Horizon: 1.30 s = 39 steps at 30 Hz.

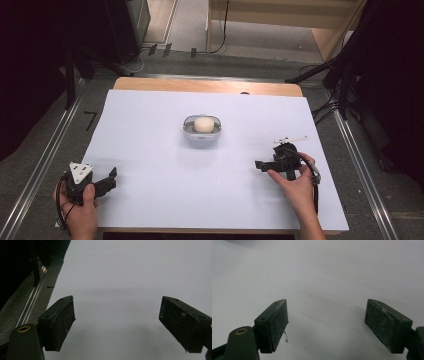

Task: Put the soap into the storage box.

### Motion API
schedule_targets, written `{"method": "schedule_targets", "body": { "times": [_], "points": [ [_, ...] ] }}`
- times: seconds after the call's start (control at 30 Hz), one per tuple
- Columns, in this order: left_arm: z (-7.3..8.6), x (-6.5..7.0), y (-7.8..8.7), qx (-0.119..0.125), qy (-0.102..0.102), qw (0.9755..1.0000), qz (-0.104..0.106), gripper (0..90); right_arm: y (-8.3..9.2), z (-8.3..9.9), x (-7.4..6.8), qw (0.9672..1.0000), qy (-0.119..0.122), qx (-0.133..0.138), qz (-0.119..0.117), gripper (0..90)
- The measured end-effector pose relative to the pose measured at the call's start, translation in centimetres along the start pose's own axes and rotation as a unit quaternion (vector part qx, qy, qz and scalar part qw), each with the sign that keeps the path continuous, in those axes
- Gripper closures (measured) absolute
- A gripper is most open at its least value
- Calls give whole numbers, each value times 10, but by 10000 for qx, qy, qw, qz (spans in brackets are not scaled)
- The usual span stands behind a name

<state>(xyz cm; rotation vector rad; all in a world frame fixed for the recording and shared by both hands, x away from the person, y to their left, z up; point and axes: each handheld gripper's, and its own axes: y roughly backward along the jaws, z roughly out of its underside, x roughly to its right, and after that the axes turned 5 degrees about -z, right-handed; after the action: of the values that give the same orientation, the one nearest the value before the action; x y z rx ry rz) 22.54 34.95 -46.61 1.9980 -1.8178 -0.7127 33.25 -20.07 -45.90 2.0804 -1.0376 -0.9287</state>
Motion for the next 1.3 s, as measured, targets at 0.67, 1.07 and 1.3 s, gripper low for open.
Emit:
{"method": "schedule_targets", "body": {
  "times": [0.67,1.07,1.3],
  "points": [
    [0,0,0,4,12,10000,2,143,39,44,36,9978,-198,610,-140,199],
    [0,0,0,10,20,10000,-4,142,59,70,54,9957,-263,885,-3,204],
    [0,-1,0,-10,17,10000,12,142,69,90,58,9947,-172,978,252,216]
  ]
}}
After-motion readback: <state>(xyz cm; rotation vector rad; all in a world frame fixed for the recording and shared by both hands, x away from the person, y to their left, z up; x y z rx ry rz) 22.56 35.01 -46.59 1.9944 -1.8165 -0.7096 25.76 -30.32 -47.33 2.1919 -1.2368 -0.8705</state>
